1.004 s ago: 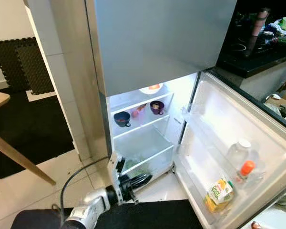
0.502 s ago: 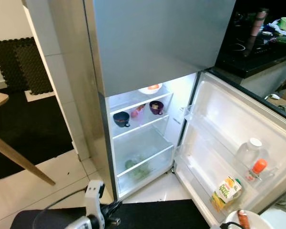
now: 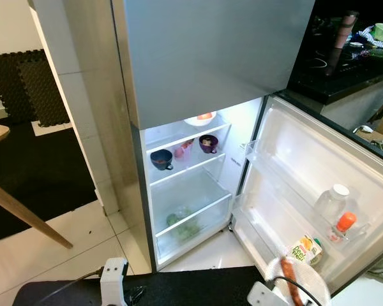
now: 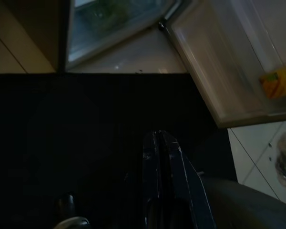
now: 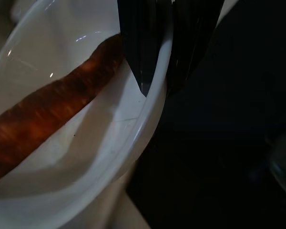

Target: Restocking fridge

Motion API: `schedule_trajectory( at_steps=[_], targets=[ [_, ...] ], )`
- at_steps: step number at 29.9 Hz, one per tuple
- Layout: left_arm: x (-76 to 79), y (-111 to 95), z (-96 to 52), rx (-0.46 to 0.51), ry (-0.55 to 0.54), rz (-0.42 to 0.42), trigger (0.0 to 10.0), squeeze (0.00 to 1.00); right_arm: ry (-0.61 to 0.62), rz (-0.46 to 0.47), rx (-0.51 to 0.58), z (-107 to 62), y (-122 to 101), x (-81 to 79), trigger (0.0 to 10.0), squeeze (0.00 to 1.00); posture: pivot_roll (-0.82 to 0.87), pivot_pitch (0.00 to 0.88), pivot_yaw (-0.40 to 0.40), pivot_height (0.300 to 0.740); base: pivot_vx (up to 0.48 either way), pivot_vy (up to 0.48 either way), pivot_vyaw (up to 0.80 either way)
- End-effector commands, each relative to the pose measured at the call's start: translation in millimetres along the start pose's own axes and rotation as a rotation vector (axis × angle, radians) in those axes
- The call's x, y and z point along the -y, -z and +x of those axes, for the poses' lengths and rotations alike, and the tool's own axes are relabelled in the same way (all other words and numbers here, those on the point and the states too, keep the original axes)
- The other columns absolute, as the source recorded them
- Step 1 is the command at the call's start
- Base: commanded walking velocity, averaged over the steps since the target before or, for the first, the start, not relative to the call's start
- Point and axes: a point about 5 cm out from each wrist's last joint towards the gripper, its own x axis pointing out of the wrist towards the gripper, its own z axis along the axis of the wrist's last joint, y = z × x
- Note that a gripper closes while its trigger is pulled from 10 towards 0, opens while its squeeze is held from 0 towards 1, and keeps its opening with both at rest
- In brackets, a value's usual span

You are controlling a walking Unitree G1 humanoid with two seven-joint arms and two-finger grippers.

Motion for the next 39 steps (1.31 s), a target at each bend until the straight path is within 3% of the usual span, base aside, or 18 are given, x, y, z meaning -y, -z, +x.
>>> schedule_trajectory(
  at_steps=[1,7,18,33,39],
  targets=[
    [6.9,-10.6,5.6,0.048,0.028,0.036,10.0,0.0,-0.025,-0.038,0.052,2.7,-14.1,3.7,10.0,0.0,-0.12,0.002,-0.069,0.74,0.0,0.0,0.8],
    [21.2,-24.0,14.3,0.089,0.089,0.099,10.0,0.0,-0.043,-0.056,0.072,3.8,-20.1,4.2,10.0,0.0,-0.12,0.0,-0.064,0.74,0.0,0.0,0.8],
    [23.6,-22.3,15.2,0.072,0.096,0.124,10.0,0.0,-0.054,-0.07,0.074,4.0,-21.4,4.9,10.0,0.0,-0.12,0.0,-0.058,0.74,0.0,0.0,0.8],
    [34.1,-26.4,19.2,0.085,0.147,0.184,10.0,0.0,-0.047,-0.111,0.091,5.1,-29.5,14.8,10.0,0.0,-0.12,0.0,-0.06,0.74,0.0,0.0,0.8],
    [45.8,-35.2,24.2,0.106,0.214,0.214,10.0,0.0,0.006,-0.123,0.082,4.6,-30.0,26.9,10.0,0.0,-0.12,0.0,-0.064,0.74,0.0,0.0,0.61]
  ],
)
